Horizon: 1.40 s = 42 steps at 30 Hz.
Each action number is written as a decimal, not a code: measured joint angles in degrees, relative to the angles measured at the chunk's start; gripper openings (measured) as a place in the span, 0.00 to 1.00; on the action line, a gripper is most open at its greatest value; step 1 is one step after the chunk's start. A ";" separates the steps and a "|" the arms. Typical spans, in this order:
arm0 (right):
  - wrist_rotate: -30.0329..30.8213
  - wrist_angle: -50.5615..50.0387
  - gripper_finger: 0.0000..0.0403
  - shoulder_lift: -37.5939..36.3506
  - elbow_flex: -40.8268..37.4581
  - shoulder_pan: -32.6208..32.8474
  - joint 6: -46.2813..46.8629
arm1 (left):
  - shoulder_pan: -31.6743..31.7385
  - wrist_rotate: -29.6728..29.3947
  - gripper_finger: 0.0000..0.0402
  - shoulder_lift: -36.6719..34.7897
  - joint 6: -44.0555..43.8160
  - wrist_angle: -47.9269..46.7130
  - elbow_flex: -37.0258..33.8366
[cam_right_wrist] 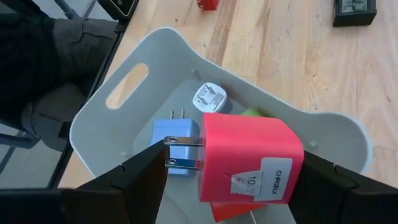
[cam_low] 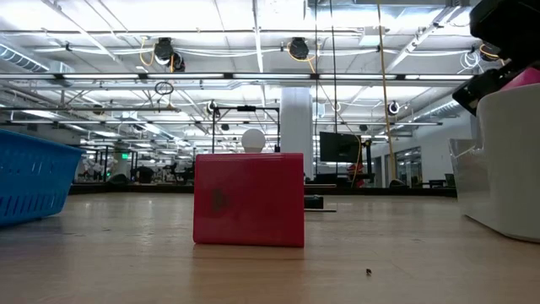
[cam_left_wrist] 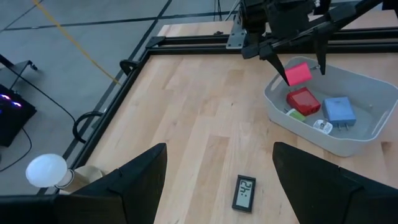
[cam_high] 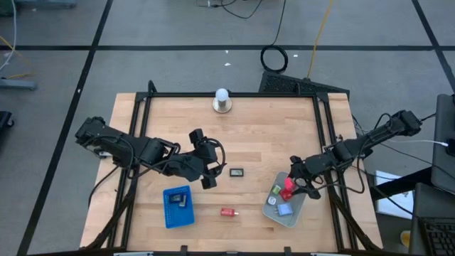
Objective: Pick & Place Office items
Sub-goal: Put the pink charger adapter into the gray bin, then put the black digital clock into the blue bin
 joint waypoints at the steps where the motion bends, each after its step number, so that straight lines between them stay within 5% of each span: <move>1: 0.02 0.11 0.66 0.00 0.00 0.00 0.01 | 0.00 0.00 0.73 0.00 0.02 0.00 0.00; 26: -0.23 9.90 0.84 -0.07 0.00 -0.02 1.12 | -0.11 0.62 0.73 0.00 0.13 -1.15 0.00; 42: 0.98 19.34 0.84 -0.01 0.62 -0.39 1.09 | -4.65 6.58 0.73 -0.41 5.97 -5.16 0.00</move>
